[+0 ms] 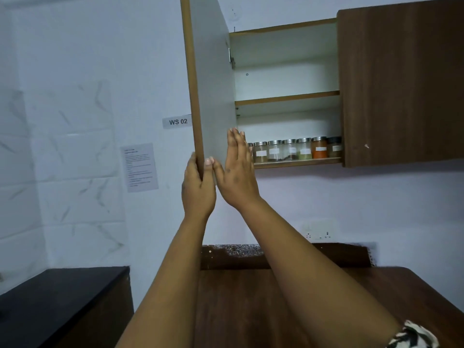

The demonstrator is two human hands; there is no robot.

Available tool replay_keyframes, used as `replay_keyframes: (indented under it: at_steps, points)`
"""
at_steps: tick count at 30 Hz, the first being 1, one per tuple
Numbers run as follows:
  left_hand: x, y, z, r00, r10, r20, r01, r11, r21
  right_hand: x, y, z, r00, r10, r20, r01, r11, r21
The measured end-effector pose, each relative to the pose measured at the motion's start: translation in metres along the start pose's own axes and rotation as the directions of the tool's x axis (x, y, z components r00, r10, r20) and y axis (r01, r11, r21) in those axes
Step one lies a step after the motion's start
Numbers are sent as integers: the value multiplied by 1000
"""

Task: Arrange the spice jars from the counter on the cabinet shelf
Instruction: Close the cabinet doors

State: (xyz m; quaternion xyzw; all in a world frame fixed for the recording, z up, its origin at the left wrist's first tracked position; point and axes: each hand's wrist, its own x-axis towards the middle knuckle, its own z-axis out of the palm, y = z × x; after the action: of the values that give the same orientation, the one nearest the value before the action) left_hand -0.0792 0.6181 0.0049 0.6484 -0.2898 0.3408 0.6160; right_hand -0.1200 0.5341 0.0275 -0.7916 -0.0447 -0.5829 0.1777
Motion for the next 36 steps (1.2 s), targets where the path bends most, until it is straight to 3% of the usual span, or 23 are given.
replay_keyframes:
  at_steps: [4,8,12,16,19,26,30,36]
  points:
    - [0,-4,3,1000,-5,-5,4,978,-210,-5,-7,6,997,-76,-9,77,995,61]
    - [-6,5,34,997,61,41,-46,957,-286,-6,15,-12,987,-112,-118,127,983,131]
    - [-13,17,84,984,176,41,-156,944,-290,-7,62,-42,981,-86,-173,94,995,37]
    - [-14,27,141,974,212,75,-165,900,-404,-6,120,-71,978,-87,-188,59,987,-150]
    - [-22,32,192,946,320,56,-271,872,-408,-5,167,-92,982,-47,-186,10,981,-194]
    - [-33,13,330,907,402,123,-383,912,-149,5,299,-132,984,-12,-179,-44,951,-305]
    - [-26,-1,395,866,470,171,-483,874,44,17,372,-140,988,-14,-151,-56,893,-446]
    - [-4,-28,470,851,480,214,-514,844,149,33,467,-137,994,28,-107,-80,851,-519]
